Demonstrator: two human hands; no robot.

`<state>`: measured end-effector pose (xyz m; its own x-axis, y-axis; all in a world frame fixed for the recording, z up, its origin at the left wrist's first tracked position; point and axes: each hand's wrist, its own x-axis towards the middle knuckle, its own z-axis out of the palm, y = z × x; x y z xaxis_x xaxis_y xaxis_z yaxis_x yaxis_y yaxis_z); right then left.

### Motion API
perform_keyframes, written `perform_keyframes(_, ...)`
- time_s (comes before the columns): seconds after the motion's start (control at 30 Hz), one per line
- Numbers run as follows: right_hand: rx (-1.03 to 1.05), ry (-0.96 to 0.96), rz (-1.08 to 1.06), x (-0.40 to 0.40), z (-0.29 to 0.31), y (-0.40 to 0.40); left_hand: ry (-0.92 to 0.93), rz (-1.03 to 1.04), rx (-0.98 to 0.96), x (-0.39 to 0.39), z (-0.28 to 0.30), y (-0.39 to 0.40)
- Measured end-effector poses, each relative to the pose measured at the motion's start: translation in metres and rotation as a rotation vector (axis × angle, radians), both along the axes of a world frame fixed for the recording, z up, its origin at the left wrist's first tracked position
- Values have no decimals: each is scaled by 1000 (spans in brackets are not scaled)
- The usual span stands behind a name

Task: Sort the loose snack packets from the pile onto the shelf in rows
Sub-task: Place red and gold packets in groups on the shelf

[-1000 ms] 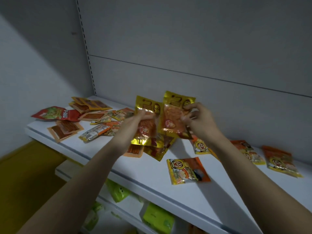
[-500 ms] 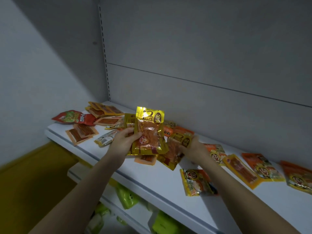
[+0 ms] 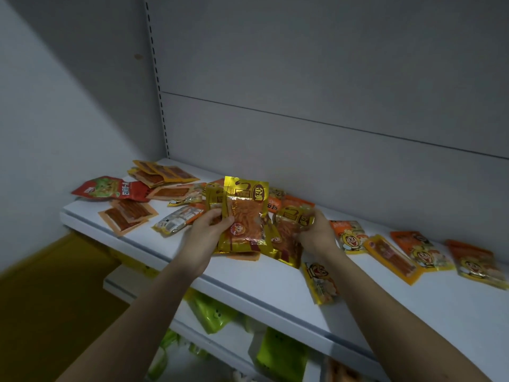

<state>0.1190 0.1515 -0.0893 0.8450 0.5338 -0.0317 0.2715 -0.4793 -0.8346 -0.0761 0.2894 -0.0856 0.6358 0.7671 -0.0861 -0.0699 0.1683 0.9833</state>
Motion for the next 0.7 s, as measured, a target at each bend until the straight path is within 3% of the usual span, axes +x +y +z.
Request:
perform_keyframes(0.23,285,14,-137,8,11,-41,-179,-75,59,11,-8,-12)
perform_keyframes(0.4,477,-6,-181,-3,39,-79,-44,-141,144,17,-3,-34)
perform_keyframes(0.7,499,-37,-25,-36,54,-136,-29,-311,191,45,13,-114)
